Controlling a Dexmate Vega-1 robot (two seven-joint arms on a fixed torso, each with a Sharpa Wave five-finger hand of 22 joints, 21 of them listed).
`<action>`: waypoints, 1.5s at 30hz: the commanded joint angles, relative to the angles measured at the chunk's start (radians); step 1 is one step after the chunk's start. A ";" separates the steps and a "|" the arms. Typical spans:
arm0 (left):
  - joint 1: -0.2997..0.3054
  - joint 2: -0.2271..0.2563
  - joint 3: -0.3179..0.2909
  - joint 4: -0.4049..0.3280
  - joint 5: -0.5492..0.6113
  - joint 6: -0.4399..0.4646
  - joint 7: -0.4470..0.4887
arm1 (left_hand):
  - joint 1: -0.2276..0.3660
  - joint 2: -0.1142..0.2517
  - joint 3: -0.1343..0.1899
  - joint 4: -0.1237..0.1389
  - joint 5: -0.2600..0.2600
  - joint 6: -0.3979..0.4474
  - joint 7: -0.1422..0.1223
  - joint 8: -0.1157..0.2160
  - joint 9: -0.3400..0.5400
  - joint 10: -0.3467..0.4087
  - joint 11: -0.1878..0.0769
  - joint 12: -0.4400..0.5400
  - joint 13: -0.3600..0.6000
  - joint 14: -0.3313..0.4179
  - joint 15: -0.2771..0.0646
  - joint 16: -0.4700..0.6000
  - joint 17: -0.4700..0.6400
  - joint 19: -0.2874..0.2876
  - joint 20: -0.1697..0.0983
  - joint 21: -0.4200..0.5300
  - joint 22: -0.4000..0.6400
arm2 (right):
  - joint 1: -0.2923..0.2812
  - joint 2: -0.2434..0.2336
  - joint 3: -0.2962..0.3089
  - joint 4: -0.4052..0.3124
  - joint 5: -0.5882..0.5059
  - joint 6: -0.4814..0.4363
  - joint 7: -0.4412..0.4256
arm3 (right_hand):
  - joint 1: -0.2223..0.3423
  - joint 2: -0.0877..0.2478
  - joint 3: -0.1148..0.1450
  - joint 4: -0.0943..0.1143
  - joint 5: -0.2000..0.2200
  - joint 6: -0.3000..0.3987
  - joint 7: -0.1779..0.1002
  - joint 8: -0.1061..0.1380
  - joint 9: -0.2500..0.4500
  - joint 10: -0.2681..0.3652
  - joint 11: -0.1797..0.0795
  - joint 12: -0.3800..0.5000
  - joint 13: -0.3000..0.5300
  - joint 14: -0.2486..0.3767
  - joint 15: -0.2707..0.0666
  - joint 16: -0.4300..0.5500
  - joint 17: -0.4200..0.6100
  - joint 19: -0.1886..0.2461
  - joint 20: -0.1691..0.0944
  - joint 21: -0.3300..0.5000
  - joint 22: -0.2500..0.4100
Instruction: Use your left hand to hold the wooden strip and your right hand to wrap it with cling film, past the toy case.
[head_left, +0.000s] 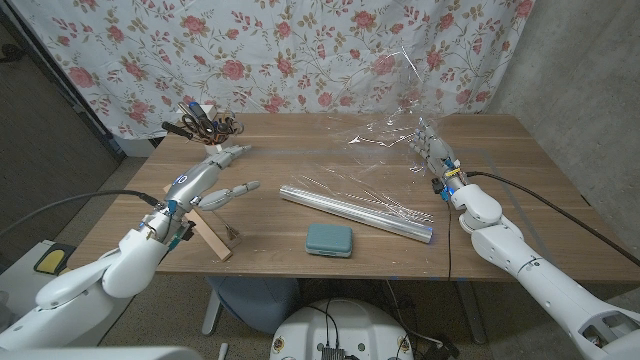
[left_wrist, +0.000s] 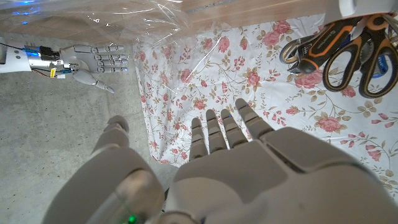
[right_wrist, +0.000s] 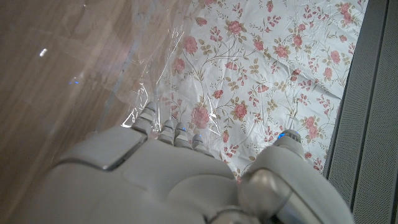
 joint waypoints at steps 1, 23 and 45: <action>0.052 -0.054 -0.104 -0.007 0.025 -0.013 -0.024 | 0.014 0.002 -0.001 -0.004 0.003 -0.004 -0.002 -0.003 0.004 -0.003 -0.002 -0.003 0.006 -0.017 0.001 -0.010 0.004 -0.003 0.001 -0.005 0.002 | 0.003 -0.003 0.000 -0.001 -0.002 -0.010 -0.005 | -0.002 0.003 0.002 -0.003 0.001 -0.016 0.004 0.001 0.001 -0.002 0.001 0.006 0.000 -0.009 -0.001 0.003 0.002 -0.011 0.006 0.000 0.003; 0.052 -0.091 -0.157 0.049 0.058 -0.053 -0.020 | 0.049 0.023 0.008 -0.009 0.009 -0.052 -0.019 -0.014 0.005 -0.042 -0.008 -0.020 0.008 -0.065 -0.005 -0.014 0.002 -0.010 -0.017 -0.024 0.000 | 0.018 0.001 -0.003 0.025 0.005 -0.004 0.016 | 0.000 0.003 0.001 -0.005 0.001 -0.016 0.003 0.001 0.001 -0.002 0.002 0.006 0.000 -0.010 0.000 0.002 0.000 -0.016 0.010 -0.001 0.003; 0.091 -0.075 -0.233 0.027 0.218 0.005 0.013 | 0.130 0.063 0.042 -0.024 0.015 -0.025 -0.026 0.003 0.006 -0.011 -0.029 -0.010 0.012 -0.036 -0.025 -0.005 0.002 0.023 -0.030 -0.029 0.000 | 0.026 -0.015 -0.008 0.020 -0.001 -0.037 0.014 | 0.000 0.003 0.001 -0.006 0.001 -0.016 0.003 0.001 0.000 -0.001 0.002 0.007 0.000 -0.010 -0.001 0.002 0.000 -0.017 0.011 0.000 0.003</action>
